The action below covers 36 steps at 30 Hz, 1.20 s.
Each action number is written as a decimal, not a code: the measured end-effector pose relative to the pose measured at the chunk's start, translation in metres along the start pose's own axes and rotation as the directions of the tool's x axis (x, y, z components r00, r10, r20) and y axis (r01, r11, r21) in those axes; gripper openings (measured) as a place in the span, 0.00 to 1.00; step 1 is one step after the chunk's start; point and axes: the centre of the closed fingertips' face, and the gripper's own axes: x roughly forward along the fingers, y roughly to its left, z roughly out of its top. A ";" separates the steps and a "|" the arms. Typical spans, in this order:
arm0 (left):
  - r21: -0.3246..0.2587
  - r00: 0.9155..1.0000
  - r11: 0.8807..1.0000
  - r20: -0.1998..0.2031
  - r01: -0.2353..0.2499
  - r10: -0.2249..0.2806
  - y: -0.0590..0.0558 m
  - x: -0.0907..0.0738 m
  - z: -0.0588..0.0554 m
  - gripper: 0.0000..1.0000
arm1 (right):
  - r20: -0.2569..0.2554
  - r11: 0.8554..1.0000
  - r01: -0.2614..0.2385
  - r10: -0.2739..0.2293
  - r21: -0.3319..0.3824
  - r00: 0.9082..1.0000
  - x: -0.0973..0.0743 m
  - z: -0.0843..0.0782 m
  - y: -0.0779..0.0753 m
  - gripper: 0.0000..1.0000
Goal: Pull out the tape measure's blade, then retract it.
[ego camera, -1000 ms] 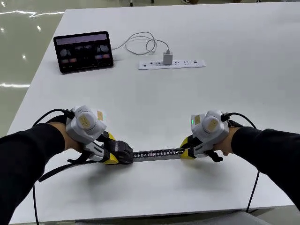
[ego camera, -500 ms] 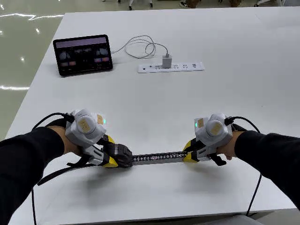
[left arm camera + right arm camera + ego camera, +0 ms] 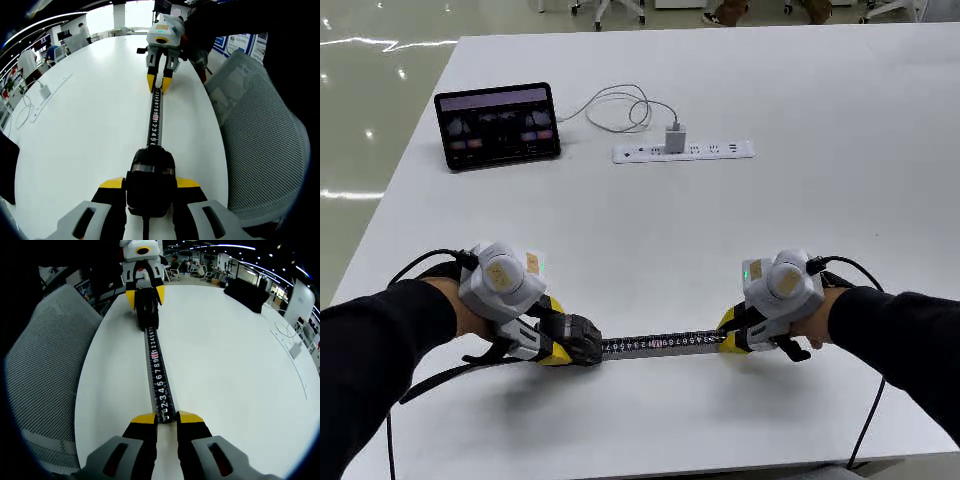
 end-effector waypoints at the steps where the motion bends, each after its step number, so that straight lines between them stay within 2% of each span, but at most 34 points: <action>1: -0.001 1.000 1.000 0.002 0.000 0.000 0.000 0.000 0.000 0.31 | 0.000 1.000 0.001 -0.001 0.001 1.000 0.000 -0.001 0.000 0.09; 36: -0.008 1.000 1.000 0.011 -0.007 0.007 0.001 0.000 -0.002 0.31 | -0.018 1.000 0.014 -0.014 0.006 1.000 -0.010 -0.016 -0.002 0.09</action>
